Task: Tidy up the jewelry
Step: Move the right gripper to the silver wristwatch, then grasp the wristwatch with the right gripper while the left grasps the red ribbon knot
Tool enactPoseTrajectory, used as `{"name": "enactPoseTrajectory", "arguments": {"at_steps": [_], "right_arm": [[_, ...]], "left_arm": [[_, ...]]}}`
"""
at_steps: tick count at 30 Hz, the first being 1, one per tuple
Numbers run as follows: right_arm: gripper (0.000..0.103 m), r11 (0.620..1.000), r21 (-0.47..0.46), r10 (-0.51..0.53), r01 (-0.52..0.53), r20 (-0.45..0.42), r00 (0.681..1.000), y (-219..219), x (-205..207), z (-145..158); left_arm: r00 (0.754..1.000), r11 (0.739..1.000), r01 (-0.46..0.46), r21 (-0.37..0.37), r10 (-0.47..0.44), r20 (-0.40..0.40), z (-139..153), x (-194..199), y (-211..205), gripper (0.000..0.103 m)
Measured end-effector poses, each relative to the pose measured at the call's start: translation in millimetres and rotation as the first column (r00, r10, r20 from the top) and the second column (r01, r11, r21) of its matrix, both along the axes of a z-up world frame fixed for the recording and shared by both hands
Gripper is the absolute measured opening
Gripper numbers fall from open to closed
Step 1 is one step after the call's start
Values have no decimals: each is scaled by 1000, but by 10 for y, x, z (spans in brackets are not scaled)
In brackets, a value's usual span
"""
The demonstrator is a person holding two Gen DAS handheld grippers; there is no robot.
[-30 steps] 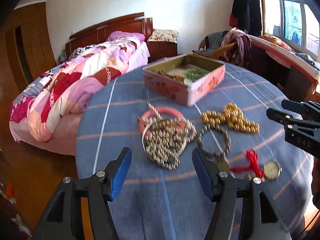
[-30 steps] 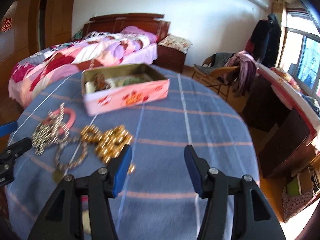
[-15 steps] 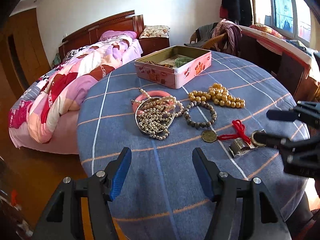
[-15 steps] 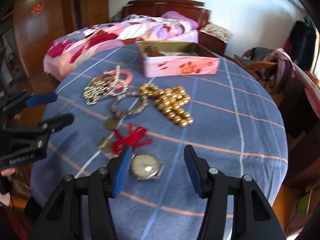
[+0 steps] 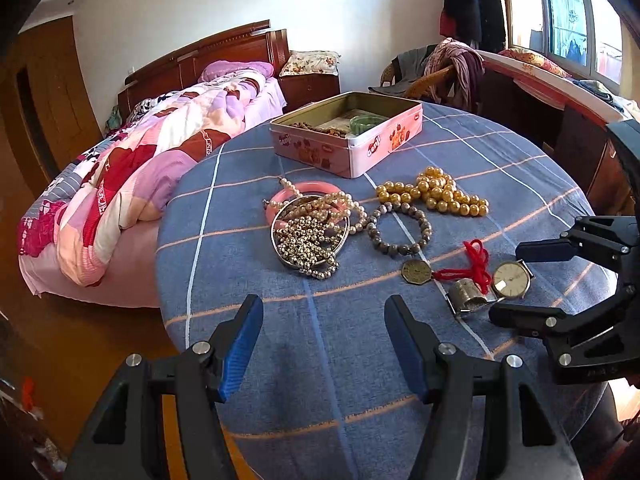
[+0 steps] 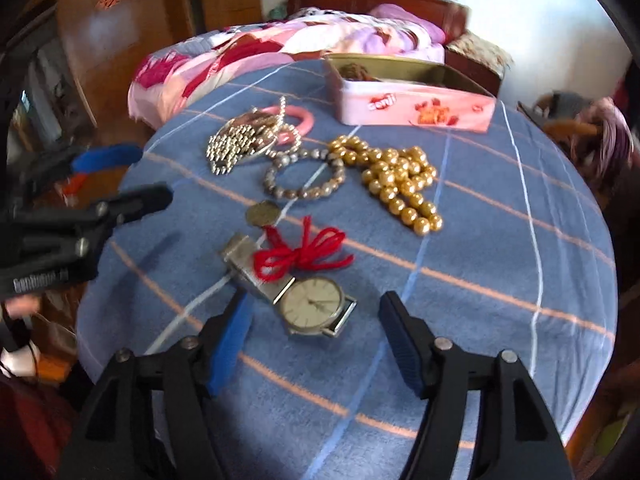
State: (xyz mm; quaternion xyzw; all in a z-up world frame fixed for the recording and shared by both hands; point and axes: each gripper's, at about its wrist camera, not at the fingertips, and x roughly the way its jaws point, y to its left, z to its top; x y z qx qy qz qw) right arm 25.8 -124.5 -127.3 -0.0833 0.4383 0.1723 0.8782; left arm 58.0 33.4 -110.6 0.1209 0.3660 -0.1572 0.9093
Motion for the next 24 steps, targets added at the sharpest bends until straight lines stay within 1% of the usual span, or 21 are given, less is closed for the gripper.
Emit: {"name": "enactPoseTrajectory", "arguments": {"at_steps": [2,5,6,7,8,9,12,16,18,20,22,24], "right_arm": [[69,1000,20,-8,8,-13,1000,-24,23,-12],[68,1000,-14,6,-6,20,1000,10,17,-37],[67,1000,-17,16,-15,24,1000,22,10,-36],[58,999,-14,30,-30,20,999,25,6,-26],[46,999,-31,38,-38,19,999,25,-1,-14],[43,998,-39,44,-43,14,999,6,-2,-5],[43,998,-57,31,-31,2,1000,-83,-2,9],[43,993,-113,-27,29,18,999,-250,-56,26],[43,985,-154,-73,78,39,997,-362,-70,31],[43,974,-173,-136,144,53,989,-493,-31,36],[43,963,-163,-209,215,57,976,-615,27,50],[43,952,-132,-272,277,56,961,-735,59,56]], "left_arm": [[1000,1000,-2,-5,2,-4,2,0,1,63],[1000,1000,-3,-27,3,-24,-2,15,12,63],[1000,1000,-6,-27,5,-28,-1,19,13,63],[1000,1000,-7,-23,6,-25,3,12,13,63],[1000,1000,-6,-20,5,-21,9,7,15,63],[1000,1000,-4,-19,4,-18,16,5,15,63],[1000,1000,6,-30,-7,-21,23,-1,9,63],[998,998,43,-43,-45,-33,13,-7,-41,63],[997,996,68,-56,-71,-38,15,-11,-87,63],[994,992,98,-73,-101,-44,23,-9,-150,63],[989,987,136,-90,-141,-51,25,12,-236,63],[982,980,174,-94,-180,-57,23,38,-349,63]]}}
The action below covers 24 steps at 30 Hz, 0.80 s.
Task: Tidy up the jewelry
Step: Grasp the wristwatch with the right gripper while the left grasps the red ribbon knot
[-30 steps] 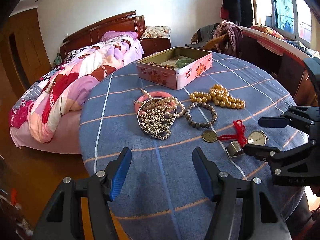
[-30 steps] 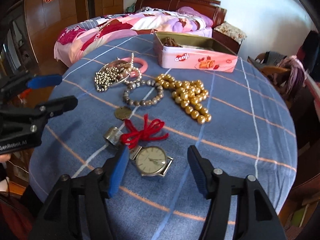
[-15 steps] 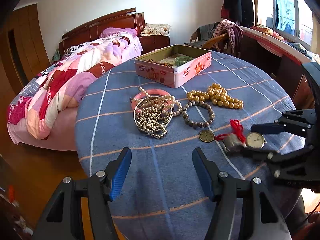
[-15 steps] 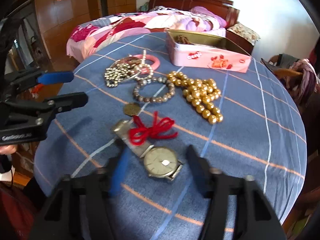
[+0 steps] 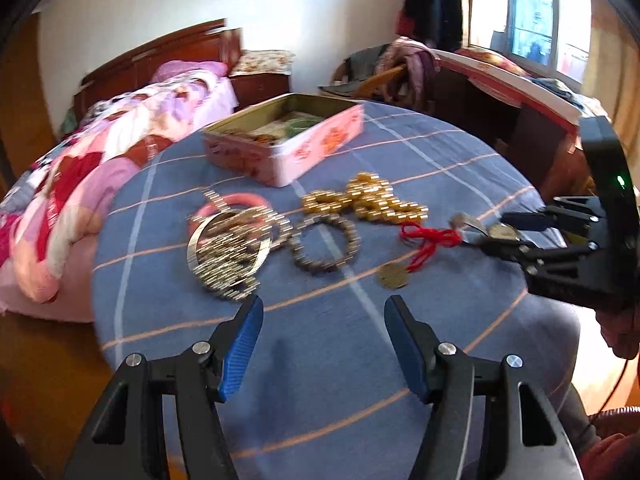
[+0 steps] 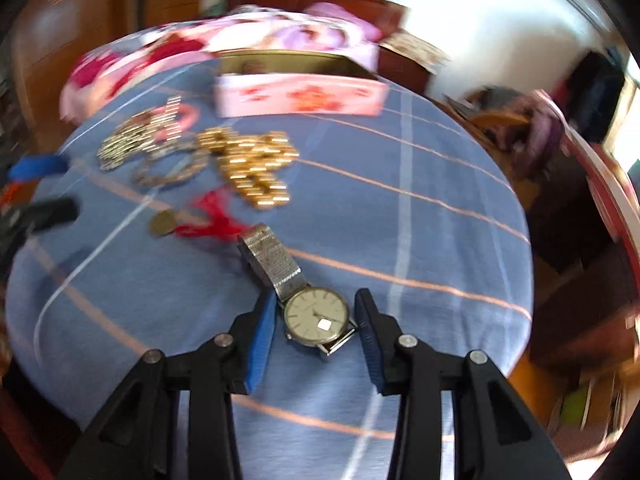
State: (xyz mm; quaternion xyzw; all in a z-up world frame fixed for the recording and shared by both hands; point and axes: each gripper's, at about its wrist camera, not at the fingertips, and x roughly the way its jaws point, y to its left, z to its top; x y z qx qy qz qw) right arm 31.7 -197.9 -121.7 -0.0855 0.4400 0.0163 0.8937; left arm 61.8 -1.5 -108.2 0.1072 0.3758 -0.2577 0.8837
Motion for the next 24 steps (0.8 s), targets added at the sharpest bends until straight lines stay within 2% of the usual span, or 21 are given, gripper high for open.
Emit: {"name": "enactPoseTrajectory", "arguments": {"at_steps": [6,9,13,16,17,18,19,20,21,24], "right_arm": [[43,996,52,-80,79,29,996,-167,-15,22],[43,994,68,-91,89,32,995,-170,-30,30],[44,996,39,-81,79,49,996,-135,-56,1],[44,995,50,-83,81,55,995,-149,-50,-10],[44,995,61,-85,82,56,995,-162,-48,-10],[44,994,68,-86,82,57,995,-173,-47,-14],[44,994,71,-88,83,59,994,-178,-50,-16],[44,994,71,-89,84,61,994,-176,-50,-17],[44,994,73,-90,85,62,994,-175,-47,-15],[43,991,93,-106,100,68,992,-197,-58,3]], "left_arm": [[988,988,152,-16,-152,-10,-22,98,-506,63],[987,986,163,45,-162,-15,-146,179,-738,63],[984,984,171,48,-168,-58,-230,253,-834,58],[983,984,175,34,-172,-70,-215,301,-857,48],[983,984,173,34,-171,-68,-212,310,-861,41],[982,984,178,31,-175,-69,-204,320,-867,30],[980,982,186,27,-183,-74,-201,322,-871,23],[978,981,192,21,-190,-83,-195,330,-872,6],[976,981,195,9,-193,-98,-191,341,-862,1],[975,982,186,-27,-188,-118,-190,334,-807,0]]}}
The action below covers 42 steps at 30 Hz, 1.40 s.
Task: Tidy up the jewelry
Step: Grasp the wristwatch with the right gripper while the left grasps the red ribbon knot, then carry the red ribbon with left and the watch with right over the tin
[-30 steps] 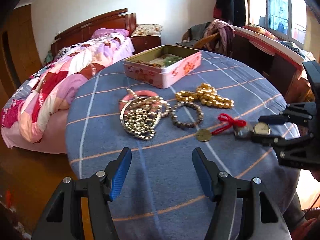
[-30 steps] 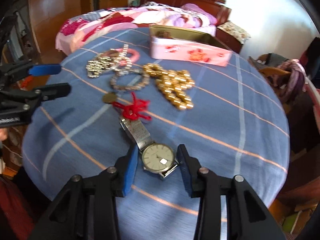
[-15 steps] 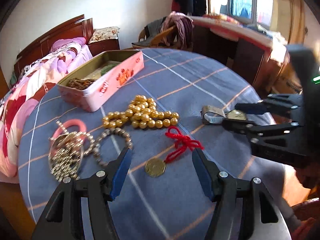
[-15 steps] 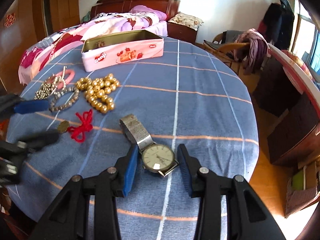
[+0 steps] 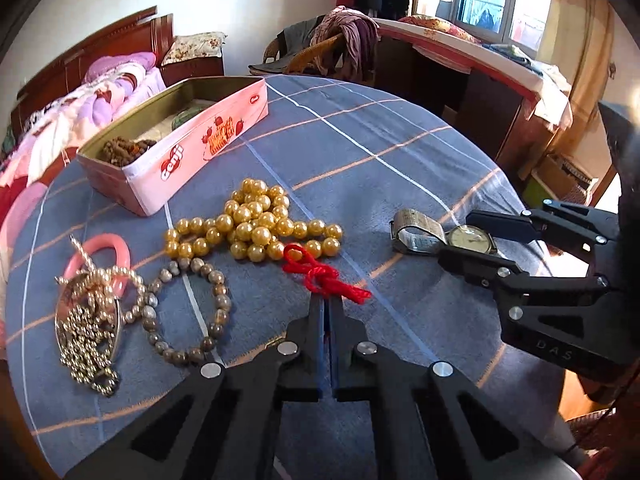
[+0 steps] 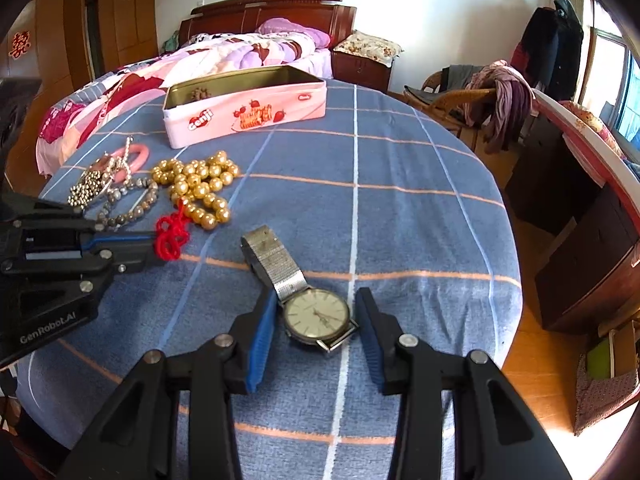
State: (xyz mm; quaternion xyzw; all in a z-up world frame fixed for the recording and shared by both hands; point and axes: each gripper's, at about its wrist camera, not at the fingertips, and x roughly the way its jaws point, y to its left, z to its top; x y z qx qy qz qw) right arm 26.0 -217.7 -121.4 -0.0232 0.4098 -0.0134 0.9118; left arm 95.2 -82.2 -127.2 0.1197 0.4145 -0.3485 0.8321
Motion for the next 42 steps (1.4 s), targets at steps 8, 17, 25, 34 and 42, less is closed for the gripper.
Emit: {"name": "enactPoseTrajectory", "arguments": {"at_steps": [8,17,25,34,42], "right_arm": [[43,999,17,-40,40,46,998,-82,-3,163],[43,989,-136,-26,49,161,987,89,133,469],[43,990,-144,18,14,222,975,189,380,669],[43,992,-129,23,14,288,957,249,752,903],[43,997,-80,19,10,352,936,326,1236,1096]], "left_arm": [[996,986,-83,-145,88,26,275,-32,381,0],[955,962,-200,-185,233,182,713,64,805,0],[936,955,-238,-177,274,220,732,271,895,0],[917,941,-268,-207,315,245,863,627,993,0],[900,937,-268,-225,327,289,996,1056,933,0]]}}
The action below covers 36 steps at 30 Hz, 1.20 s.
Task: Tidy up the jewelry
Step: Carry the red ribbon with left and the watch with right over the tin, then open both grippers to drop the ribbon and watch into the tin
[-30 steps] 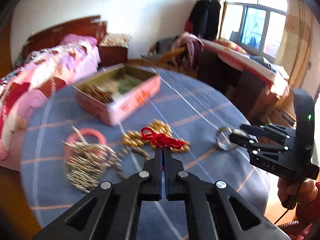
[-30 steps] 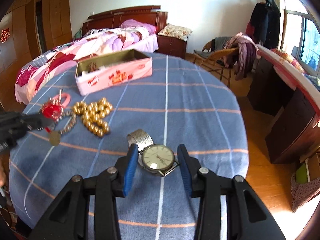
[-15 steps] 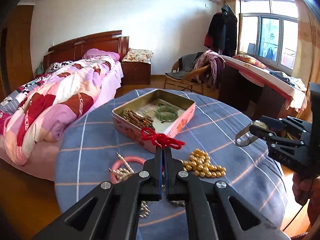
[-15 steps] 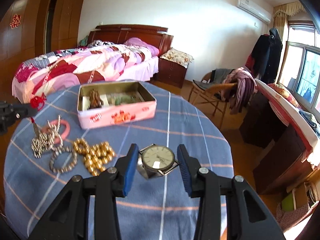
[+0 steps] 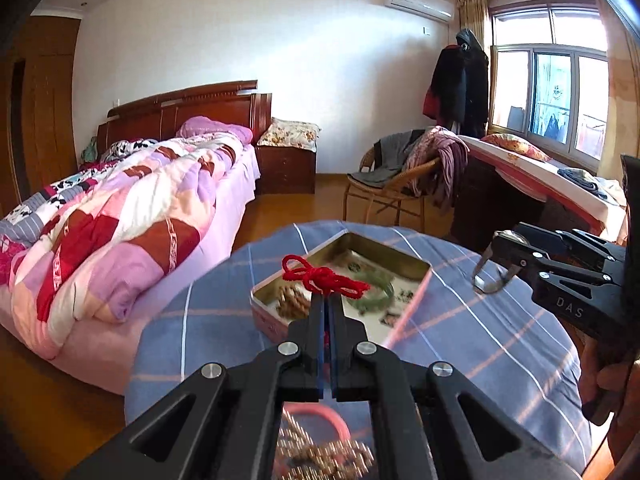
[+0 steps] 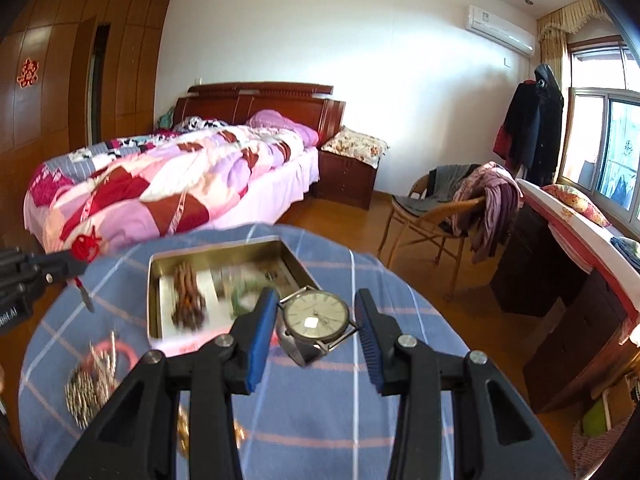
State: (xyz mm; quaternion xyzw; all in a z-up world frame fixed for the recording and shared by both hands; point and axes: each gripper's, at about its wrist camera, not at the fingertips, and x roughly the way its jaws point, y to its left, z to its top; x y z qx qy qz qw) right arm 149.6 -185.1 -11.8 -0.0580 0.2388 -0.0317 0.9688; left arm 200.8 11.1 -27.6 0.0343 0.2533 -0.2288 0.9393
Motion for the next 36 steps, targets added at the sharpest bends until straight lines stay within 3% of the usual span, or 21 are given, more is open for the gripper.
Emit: {"name": "enactPoseTrajectory", "arguments": {"at_steps": [5,10,17,20,27,30,31,32,34,35,36], "right_arm": [[43,1000,25,0,-1,36,999,43,335,37],[43,997,75,-27,26,12,1000,7,718,-145],[43,994,107,-5,15,-94,996,-32,955,-605],[43,994,111,1,15,-142,990,-62,1003,-697],[43,995,101,-5,22,-160,987,-111,1001,-716],[47,995,101,1,17,-174,985,-93,1054,-747],[58,995,102,0,17,-171,985,-91,1050,-739],[72,994,105,4,12,-154,988,-85,1030,-710],[77,995,94,-11,20,-94,995,-69,958,-621],[79,996,90,-21,26,-60,998,-75,904,-563],[79,996,86,-34,37,-41,999,-82,886,-529]], "left_arm": [[1000,1000,15,-14,-15,12,47,292,-128,0],[1000,1000,22,7,-22,3,-23,612,-355,0],[997,996,21,90,-14,-82,-371,954,-631,0],[992,991,23,129,-6,-126,-551,1027,-704,0],[980,984,26,178,10,-196,-742,1082,-797,0],[979,981,17,195,23,-201,-746,1105,-805,2],[979,978,12,209,31,-201,-742,1099,-812,3],[978,976,9,219,37,-205,-742,1106,-822,9],[975,970,-14,243,67,-211,-726,1100,-822,34],[975,968,-31,248,84,-207,-699,1084,-806,59],[976,968,-47,246,96,-193,-677,1066,-784,72]]}}
